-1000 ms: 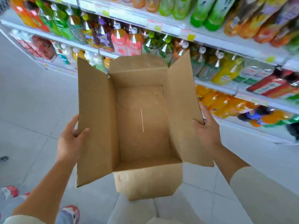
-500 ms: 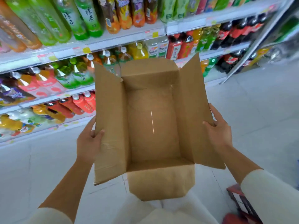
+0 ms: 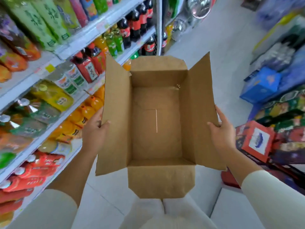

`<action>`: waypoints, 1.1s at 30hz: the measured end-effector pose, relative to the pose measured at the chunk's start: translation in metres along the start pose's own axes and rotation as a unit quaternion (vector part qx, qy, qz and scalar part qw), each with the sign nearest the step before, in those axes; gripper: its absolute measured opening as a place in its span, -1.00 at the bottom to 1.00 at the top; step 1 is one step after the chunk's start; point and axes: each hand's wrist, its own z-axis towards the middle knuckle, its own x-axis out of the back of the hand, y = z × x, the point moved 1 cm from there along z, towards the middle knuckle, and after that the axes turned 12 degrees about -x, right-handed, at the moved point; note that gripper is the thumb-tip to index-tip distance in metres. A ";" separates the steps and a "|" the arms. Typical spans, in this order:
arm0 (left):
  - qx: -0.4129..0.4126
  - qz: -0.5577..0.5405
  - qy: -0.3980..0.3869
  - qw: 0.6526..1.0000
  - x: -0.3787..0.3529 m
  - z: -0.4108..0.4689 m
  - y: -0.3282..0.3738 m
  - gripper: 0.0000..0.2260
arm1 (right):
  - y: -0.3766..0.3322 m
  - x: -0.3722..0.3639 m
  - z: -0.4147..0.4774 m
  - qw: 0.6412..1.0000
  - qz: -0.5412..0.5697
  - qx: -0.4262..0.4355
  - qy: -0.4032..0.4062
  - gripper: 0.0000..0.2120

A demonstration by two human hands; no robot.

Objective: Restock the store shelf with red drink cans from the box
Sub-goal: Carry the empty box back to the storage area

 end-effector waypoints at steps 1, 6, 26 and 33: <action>-0.015 0.009 -0.016 1.000 -0.012 0.019 0.010 -0.47 | 0.001 0.006 0.010 1.000 0.013 -0.012 0.013 -0.43; -0.056 0.013 -0.085 0.995 -0.082 0.116 0.052 -0.47 | -0.003 0.035 0.072 0.993 0.073 -0.064 0.072 -0.44; -0.185 0.013 -0.200 0.962 -0.389 0.480 0.248 -0.47 | -0.109 0.134 0.421 0.959 0.161 -0.172 0.158 -0.41; -0.215 0.034 -0.246 0.945 -0.520 0.615 0.334 -0.46 | -0.153 0.172 0.566 0.937 0.157 -0.231 0.208 -0.37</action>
